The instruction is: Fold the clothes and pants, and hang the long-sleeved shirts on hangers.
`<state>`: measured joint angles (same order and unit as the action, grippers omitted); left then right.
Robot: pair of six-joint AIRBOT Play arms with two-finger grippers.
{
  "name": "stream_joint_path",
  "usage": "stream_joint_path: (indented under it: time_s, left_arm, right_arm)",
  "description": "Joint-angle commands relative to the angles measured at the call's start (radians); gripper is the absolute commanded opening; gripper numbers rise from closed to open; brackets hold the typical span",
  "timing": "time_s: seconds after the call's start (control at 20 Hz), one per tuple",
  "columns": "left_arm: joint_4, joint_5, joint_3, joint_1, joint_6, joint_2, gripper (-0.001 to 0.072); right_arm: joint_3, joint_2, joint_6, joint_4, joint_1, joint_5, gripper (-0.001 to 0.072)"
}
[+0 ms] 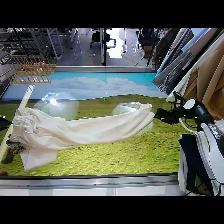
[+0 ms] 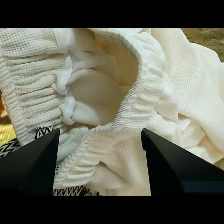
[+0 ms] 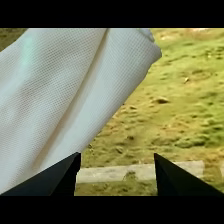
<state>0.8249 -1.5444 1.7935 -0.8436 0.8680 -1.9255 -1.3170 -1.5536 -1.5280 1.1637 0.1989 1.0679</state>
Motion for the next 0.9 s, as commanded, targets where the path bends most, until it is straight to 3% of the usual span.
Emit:
stream_joint_path:
  time_s: [0.0, 0.05, 0.1, 0.15, 0.25, 0.55, 0.7, 0.85]
  left_arm:
    - [-0.033, -0.016, 0.0, 0.04, -0.073, -0.04, 0.058]
    - [-0.033, -0.032, 0.0, 0.058, -0.073, -0.06, 0.0554]
    - [-0.033, -0.057, 0.0, 0.074, -0.078, -0.076, 0.0363]
    - [-0.033, -0.095, 0.0, 0.086, -0.093, -0.088, 0.003]
    - [-0.047, -0.129, 0.0, 0.094, -0.102, -0.089, 0.0017]
    - [-0.245, -0.18, 0.0, 0.043, -0.08, -0.074, 0.0018]
    - [-0.325, -0.182, 0.0, 0.025, -0.059, -0.074, 0.0018]
    - [-0.441, -0.2, 0.0, 0.019, -0.007, -0.072, 0.0017]
  right_arm:
    - [-0.001, -0.01, -0.104, 0.058, 0.007, 0.04, 0.0548]
    - [-0.001, -0.016, -0.134, 0.06, 0.02, 0.041, 0.0545]
    - [-0.001, -0.024, -0.161, 0.059, 0.036, 0.041, 0.0545]
    - [-0.001, -0.034, -0.178, 0.05, 0.055, 0.038, 0.0544]
    - [-0.001, -0.064, -0.178, -0.003, 0.08, 0.024, 0.0543]
    - [-0.002, -0.22, -0.047, -0.299, 0.047, -0.167, 0.0516]
    - [-0.005, -0.278, 0.002, -0.385, 0.01, -0.223, 0.0435]
    - [-0.016, -0.284, 0.072, -0.409, -0.006, -0.196, 0.0024]
